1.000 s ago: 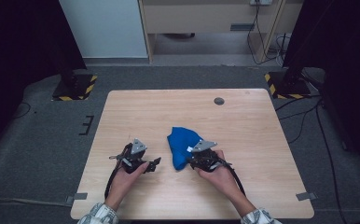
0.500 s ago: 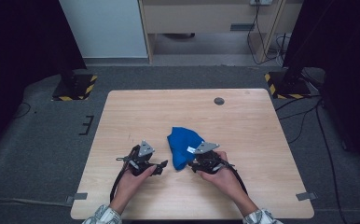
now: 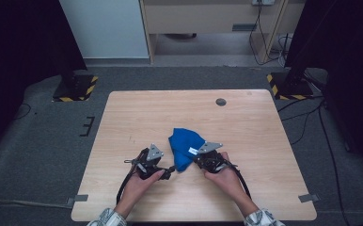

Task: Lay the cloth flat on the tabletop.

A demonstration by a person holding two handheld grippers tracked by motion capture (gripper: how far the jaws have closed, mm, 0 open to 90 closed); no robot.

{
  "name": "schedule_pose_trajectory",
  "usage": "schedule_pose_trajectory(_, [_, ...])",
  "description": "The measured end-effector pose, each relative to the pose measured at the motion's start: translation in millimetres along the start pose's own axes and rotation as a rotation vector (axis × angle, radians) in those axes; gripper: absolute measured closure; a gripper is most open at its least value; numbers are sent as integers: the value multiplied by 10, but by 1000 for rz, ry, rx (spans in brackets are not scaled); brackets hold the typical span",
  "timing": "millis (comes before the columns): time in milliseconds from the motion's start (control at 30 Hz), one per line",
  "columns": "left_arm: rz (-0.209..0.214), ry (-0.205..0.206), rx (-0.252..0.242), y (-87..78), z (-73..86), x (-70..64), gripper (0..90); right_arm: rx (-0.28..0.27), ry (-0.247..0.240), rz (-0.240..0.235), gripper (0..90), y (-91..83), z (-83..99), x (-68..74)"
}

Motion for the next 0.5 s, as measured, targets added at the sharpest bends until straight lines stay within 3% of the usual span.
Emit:
schedule_pose_trajectory(167, [0,-5,-16,46,-51,-45,204,-79,2,-6,879,-174,-187,50])
schedule_pose_trajectory(333, [10,16,-17,87,-88,-114,234,-106,13,14,878,-260,-248,-2])
schedule_pose_trajectory(500, [15,5,-24,131,-127,-140,262,-131,34,36,878,-321,-281,-95])
Point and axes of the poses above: each handheld gripper's, and its own axes: y roughly forward along the jaws, z roughly out of its underside, x roughly to its left, the point moved 10 cm from there along y, roughly forward along the jaws, and after that the axes turned 5 degrees about x, right-handed, at the moved point
